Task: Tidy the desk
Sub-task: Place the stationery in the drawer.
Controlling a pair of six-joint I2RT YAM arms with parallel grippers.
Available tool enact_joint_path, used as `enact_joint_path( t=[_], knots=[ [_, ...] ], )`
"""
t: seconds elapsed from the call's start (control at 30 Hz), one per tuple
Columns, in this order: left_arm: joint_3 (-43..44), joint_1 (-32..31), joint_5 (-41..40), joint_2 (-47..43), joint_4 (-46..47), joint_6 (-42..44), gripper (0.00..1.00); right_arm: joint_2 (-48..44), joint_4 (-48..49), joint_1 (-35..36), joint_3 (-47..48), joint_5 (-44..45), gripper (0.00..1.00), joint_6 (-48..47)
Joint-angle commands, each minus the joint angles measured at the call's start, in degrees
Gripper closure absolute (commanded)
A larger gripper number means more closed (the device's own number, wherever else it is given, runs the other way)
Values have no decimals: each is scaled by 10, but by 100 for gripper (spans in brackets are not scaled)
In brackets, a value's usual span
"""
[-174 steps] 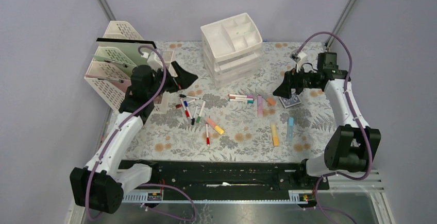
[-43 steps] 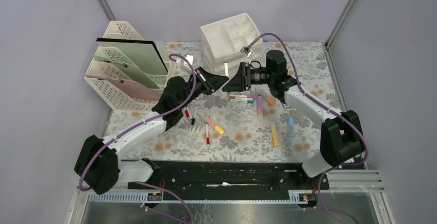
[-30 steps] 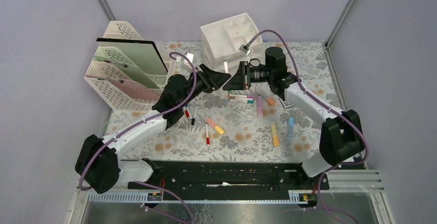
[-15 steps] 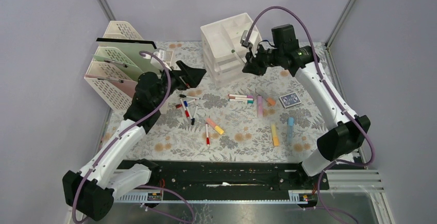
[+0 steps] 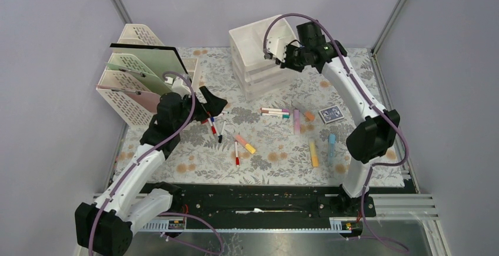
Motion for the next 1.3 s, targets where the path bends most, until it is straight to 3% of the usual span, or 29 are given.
enact_joint_path(
  t=[0.0,0.23,0.5,0.67,0.83,1.03,1.27],
  knots=[
    [-11,6,-11,-28,-3,11,1,16,17,9,45,37,83,-47],
    [-30,9,-21,-39,-20,5,1,47,31,19,53,57,75,-55],
    [-44,11,-24,-57,-27,-6,1,63,58,19,51,75,50,-22],
    [-51,14,-24,-60,-32,-29,1,41,48,20,70,53,46,42],
    [-50,19,-40,-48,-58,-72,1,-24,31,18,46,-17,40,170],
    [-44,20,-25,-25,-73,-85,1,-135,27,-4,-95,-180,34,278],
    [-8,19,-23,42,-136,-75,3,-204,61,-124,-226,-316,34,374]
  ],
)
